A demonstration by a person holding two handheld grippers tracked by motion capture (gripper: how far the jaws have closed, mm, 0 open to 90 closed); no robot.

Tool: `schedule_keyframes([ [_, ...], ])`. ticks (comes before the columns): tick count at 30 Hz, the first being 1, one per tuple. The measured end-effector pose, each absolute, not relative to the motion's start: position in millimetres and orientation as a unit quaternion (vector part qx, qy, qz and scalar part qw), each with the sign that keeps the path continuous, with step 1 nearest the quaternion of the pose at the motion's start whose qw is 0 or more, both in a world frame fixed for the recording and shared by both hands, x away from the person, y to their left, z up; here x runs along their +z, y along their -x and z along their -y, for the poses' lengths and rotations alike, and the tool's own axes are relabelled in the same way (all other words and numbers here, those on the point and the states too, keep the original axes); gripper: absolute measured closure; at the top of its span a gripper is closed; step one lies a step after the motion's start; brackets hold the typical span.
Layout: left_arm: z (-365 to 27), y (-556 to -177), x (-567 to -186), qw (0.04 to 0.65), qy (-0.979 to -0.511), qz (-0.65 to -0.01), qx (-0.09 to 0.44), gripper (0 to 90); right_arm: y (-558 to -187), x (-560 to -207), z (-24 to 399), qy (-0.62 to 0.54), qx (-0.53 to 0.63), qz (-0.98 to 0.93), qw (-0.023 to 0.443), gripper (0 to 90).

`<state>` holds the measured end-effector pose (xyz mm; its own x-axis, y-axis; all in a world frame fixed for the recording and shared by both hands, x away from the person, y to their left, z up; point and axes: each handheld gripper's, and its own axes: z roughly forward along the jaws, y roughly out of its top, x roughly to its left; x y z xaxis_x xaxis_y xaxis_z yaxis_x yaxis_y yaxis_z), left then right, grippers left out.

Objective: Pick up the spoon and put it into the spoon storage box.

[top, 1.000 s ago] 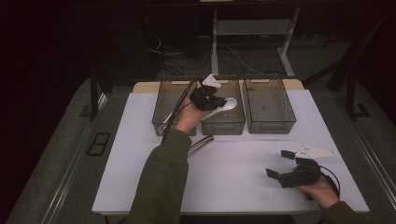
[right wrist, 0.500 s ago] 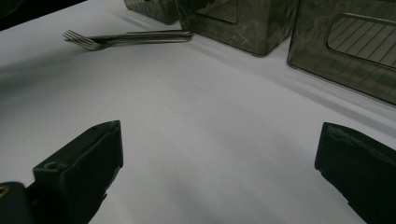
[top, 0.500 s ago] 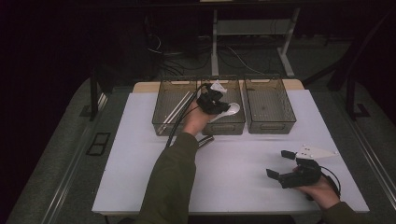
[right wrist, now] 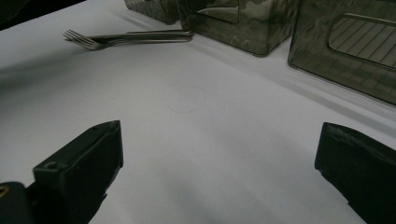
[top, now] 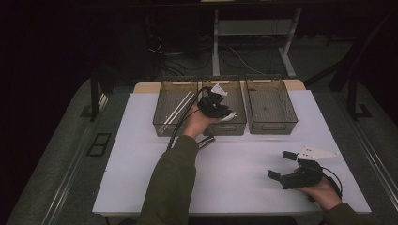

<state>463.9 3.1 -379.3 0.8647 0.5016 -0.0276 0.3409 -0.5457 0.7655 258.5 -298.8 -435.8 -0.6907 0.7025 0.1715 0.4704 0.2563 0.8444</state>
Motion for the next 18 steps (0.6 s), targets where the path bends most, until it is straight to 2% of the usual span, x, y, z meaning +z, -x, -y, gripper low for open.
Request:
schedule_keyframes([
  [9,-13.7,-443.9,-361.3,0.445,-0.861,-0.235,0.077,52.3,-258.5,-436.1,298.8,-0.373,0.480,-0.785,0.121,1.0],
  [18,-33.0,-411.7,-351.1,0.469,-0.846,-0.245,0.058,41.9,-256.2,-435.9,299.5,-0.376,0.478,-0.784,0.123,1.1],
])
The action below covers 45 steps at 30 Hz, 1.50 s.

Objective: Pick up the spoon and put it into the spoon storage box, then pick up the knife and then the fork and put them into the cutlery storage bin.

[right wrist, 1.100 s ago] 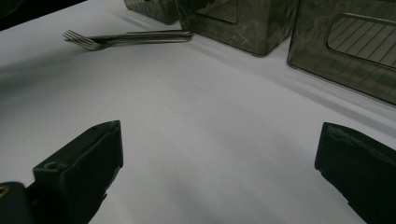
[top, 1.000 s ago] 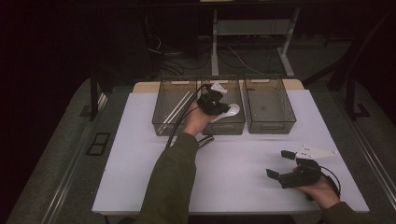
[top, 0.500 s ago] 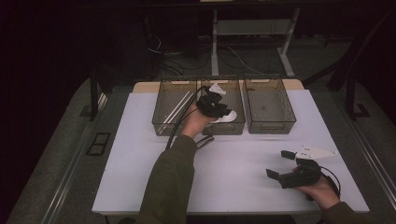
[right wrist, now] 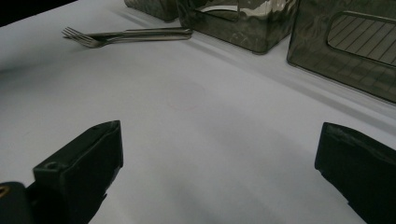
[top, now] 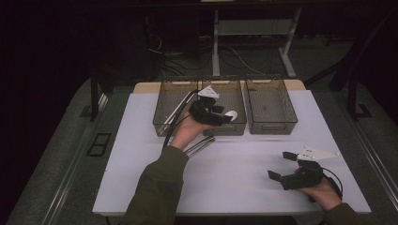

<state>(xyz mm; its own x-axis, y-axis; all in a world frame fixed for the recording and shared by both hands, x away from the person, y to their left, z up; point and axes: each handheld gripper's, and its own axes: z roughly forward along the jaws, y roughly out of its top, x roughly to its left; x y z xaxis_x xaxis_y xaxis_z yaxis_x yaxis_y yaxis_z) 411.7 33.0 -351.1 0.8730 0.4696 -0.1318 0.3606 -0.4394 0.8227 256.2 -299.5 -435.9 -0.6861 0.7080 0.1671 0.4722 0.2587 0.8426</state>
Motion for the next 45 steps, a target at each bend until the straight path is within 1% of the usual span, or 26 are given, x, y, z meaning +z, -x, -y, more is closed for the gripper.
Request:
schedule_keyframes([
  [5,-40.2,-394.5,-357.1,0.462,-0.852,-0.238,0.058,36.8,-255.5,-435.2,300.9,-0.379,0.481,-0.781,0.123,1.0],
  [7,-43.2,-390.0,-360.3,0.454,-0.857,-0.235,0.059,36.1,-256.3,-435.5,301.0,-0.380,0.481,-0.780,0.123,1.0],
  [12,-52.8,-380.4,-366.8,0.460,-0.853,-0.239,0.054,34.0,-257.0,-435.7,301.4,-0.381,0.482,-0.780,0.122,1.0],
  [15,-58.4,-374.4,-368.5,0.460,-0.853,-0.238,0.061,32.7,-257.3,-435.6,301.3,-0.381,0.482,-0.779,0.122,1.0],
  [22,-76.9,-356.6,-372.7,0.465,-0.848,-0.243,0.079,32.3,-256.5,-435.4,301.6,-0.385,0.480,-0.779,0.119,1.0],
  [29,-98.2,-340.4,-380.4,0.461,-0.846,-0.252,0.087,34.1,-257.0,-435.7,301.4,-0.381,0.480,-0.780,0.125,1.0],
  [36,-115.3,-330.0,-388.0,0.458,-0.844,-0.262,0.096,40.2,-257.4,-435.8,301.6,-0.382,0.480,-0.780,0.125,1.1],
  [39,-120.7,-327.9,-390.1,0.452,-0.847,-0.261,0.099,46.1,-257.1,-435.7,301.9,-0.383,0.480,-0.779,0.124,1.1],
  [40,-121.5,-326.8,-391.0,0.453,-0.846,-0.264,0.099,48.8,-256.9,-435.6,302.0,-0.383,0.480,-0.779,0.124,1.0],
  [43,-123.9,-326.5,-393.2,0.447,-0.849,-0.265,0.101,60.6,-256.6,-435.6,302.0,-0.382,0.480,-0.780,0.124,1.0],
  [45,-123.8,-327.8,-395.5,0.442,-0.851,-0.267,0.100,70.6,-256.8,-435.6,301.7,-0.381,0.481,-0.780,0.124,1.0],
])
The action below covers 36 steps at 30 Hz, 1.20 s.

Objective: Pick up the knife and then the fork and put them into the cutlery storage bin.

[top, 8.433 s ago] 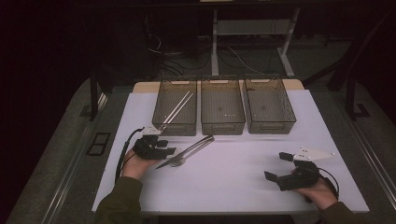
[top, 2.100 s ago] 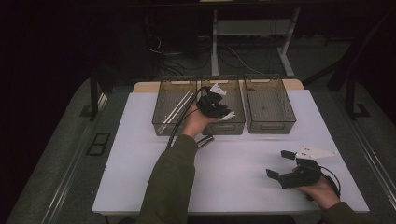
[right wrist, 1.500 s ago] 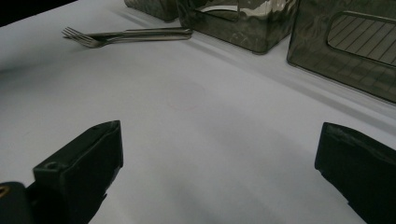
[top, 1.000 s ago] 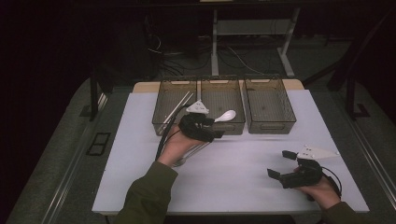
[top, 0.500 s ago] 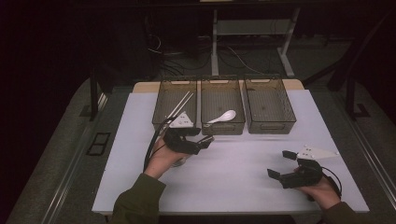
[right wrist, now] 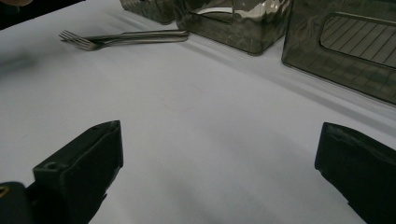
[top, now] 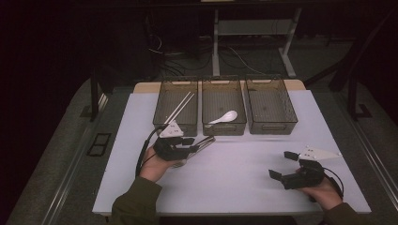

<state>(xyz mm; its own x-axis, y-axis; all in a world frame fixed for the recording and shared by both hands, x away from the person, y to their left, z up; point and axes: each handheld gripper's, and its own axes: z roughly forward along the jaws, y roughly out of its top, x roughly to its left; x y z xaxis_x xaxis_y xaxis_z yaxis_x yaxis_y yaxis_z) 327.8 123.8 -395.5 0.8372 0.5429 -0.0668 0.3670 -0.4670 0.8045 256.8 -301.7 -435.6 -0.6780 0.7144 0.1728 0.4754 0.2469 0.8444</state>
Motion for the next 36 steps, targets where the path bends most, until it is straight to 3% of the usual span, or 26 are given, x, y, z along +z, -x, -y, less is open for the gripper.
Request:
schedule_keyframes([
  [4,-120.8,-332.9,-402.4,0.422,-0.861,-0.266,0.096,87.8,-257.3,-435.7,301.6,-0.381,0.480,-0.780,0.124,1.0],
  [5,-119.3,-334.3,-404.3,0.417,-0.864,-0.265,0.097,88.6,-257.1,-435.5,301.6,-0.382,0.481,-0.780,0.124,1.0],
  [20,-99.5,-360.9,-430.3,0.351,-0.892,-0.268,0.095,88.8,-256.9,-435.5,300.8,-0.379,0.481,-0.781,0.123,1.0],
  [36,-90.3,-367.5,-438.2,0.331,-0.899,-0.265,0.114,88.8,-256.9,-435.4,301.2,-0.381,0.483,-0.779,0.121,1.0],
])
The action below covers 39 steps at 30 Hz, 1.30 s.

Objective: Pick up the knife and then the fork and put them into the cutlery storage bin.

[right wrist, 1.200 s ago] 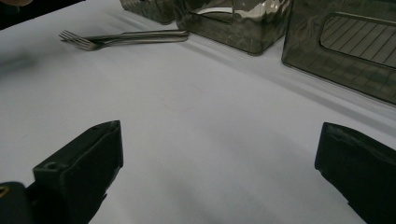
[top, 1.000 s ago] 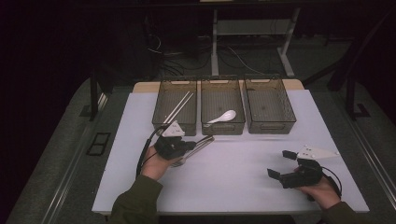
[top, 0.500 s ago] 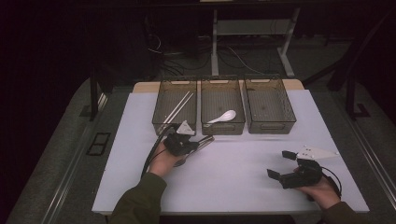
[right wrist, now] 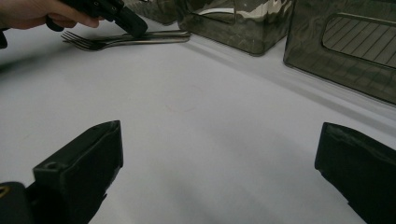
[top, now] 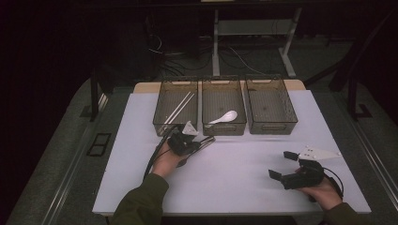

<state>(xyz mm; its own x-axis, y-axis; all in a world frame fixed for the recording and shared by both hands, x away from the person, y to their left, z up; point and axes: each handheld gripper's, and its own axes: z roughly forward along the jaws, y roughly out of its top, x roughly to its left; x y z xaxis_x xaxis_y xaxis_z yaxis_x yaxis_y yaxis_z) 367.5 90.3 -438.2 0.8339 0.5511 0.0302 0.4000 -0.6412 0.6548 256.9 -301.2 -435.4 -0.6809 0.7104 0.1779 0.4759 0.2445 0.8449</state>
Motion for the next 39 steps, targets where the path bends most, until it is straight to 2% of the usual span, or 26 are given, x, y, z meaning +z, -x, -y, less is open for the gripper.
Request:
schedule_keyframes([
  [17,-82.7,-368.6,-436.6,0.309,-0.907,-0.256,0.124,88.9,-256.6,-435.1,301.9,-0.382,0.483,-0.778,0.123,1.1],
  [29,-76.7,-365.9,-438.4,0.308,-0.916,-0.236,0.105,88.9,-256.2,-435.0,302.0,-0.382,0.483,-0.778,0.123,1.1],
  [39,-69.4,-356.6,-437.2,0.311,-0.925,-0.209,0.066,88.9,-255.9,-434.9,302.0,-0.382,0.483,-0.778,0.123,1.0],
])
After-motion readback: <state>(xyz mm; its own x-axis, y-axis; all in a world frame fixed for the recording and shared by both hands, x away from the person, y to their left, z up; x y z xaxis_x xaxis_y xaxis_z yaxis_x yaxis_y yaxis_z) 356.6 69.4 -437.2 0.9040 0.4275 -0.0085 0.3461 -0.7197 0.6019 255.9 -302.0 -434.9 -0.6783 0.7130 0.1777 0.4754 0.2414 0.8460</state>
